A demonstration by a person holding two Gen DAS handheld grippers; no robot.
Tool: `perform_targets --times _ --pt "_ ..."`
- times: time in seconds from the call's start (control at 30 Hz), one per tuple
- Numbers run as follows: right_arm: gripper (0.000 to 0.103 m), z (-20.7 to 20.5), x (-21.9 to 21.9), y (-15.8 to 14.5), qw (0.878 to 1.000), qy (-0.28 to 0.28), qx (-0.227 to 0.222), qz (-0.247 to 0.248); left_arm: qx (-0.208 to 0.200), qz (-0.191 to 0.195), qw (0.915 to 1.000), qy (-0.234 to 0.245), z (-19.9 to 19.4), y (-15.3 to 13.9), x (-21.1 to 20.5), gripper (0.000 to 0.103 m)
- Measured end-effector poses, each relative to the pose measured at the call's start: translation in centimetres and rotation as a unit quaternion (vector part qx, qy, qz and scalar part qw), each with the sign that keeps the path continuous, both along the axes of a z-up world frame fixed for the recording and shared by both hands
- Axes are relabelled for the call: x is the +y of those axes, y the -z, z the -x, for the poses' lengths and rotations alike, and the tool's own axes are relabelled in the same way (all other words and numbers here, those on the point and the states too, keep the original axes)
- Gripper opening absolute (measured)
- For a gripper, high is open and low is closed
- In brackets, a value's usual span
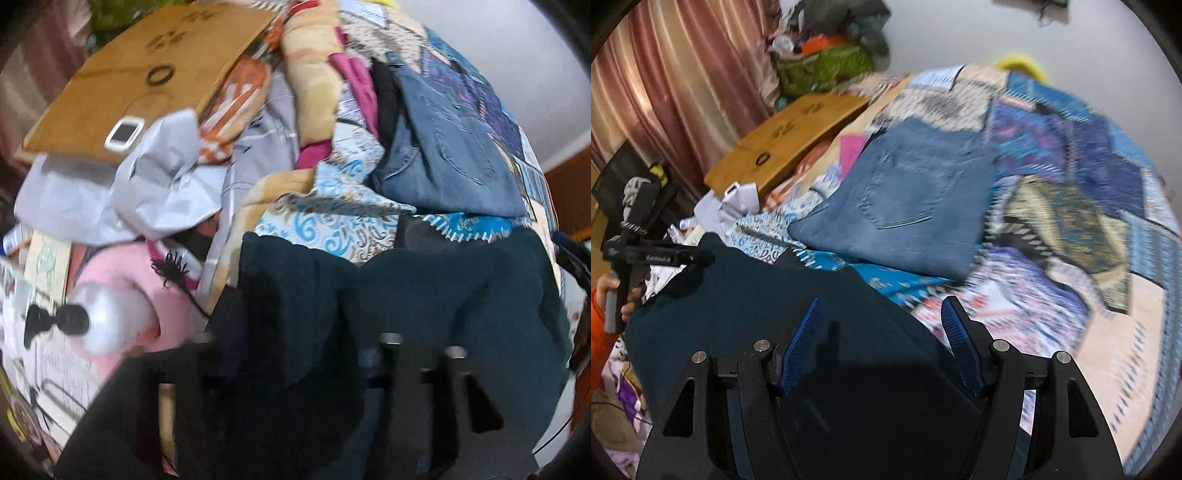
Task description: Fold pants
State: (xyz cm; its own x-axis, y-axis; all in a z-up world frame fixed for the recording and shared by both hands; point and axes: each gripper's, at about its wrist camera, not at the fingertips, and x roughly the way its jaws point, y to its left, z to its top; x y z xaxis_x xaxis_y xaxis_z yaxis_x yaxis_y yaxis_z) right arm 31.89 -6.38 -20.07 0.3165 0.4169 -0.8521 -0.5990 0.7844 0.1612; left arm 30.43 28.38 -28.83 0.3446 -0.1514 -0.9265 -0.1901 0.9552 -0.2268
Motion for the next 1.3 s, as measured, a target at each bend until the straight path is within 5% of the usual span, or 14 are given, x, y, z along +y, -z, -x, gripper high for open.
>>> perform_targets --times 0.13,0.47,0.63,0.77,0.93,0.97,1.1,1.2,1.3 --pt "0.033 -0.9 1.8 2.4 0.999 -0.008 0.043 0.017 -0.042 -0.075 0.9962 -0.012 0.4 -1.5 -0.3 0.034" --pt "0.031 0.8 0.8 0.6 0.999 0.009 0.015 0.03 -0.021 -0.131 0.991 -0.017 0.3 -1.7 -0.7 0.044" --pt "0.044 4.5 -1.0 -1.8 0.999 -0.011 -0.026 0.044 -0.049 -0.093 0.9941 -0.026 4.4 -4.5 0.0 0.071" --pt "0.054 7.3 -2.7 -2.9 0.999 -0.006 -0.039 0.035 -0.045 -0.07 0.9957 -0.04 8.1 -4.7 0.1 0.078" --pt "0.059 10.7 -4.7 -2.1 0.999 0.009 -0.031 0.033 0.007 -0.016 0.9991 -0.039 10.9 -1.9 -0.5 0.079" --pt "0.059 11.4 -5.1 -1.8 0.999 0.014 -0.027 0.032 0.009 -0.009 0.9993 -0.035 11.3 -1.4 -0.9 0.078" --pt "0.067 13.1 -7.0 -0.7 0.999 0.049 -0.02 0.006 -0.007 -0.003 0.9992 -0.039 12.4 -0.7 -2.0 0.041" --pt "0.074 14.3 -8.2 -0.4 0.997 0.072 -0.028 -0.008 -0.031 -0.051 0.9971 -0.047 13.0 -1.8 -2.4 0.025" --pt "0.074 15.3 -8.9 -0.6 0.997 0.07 -0.035 -0.003 -0.049 -0.122 0.9901 -0.05 12.9 -3.1 -2.8 0.024"
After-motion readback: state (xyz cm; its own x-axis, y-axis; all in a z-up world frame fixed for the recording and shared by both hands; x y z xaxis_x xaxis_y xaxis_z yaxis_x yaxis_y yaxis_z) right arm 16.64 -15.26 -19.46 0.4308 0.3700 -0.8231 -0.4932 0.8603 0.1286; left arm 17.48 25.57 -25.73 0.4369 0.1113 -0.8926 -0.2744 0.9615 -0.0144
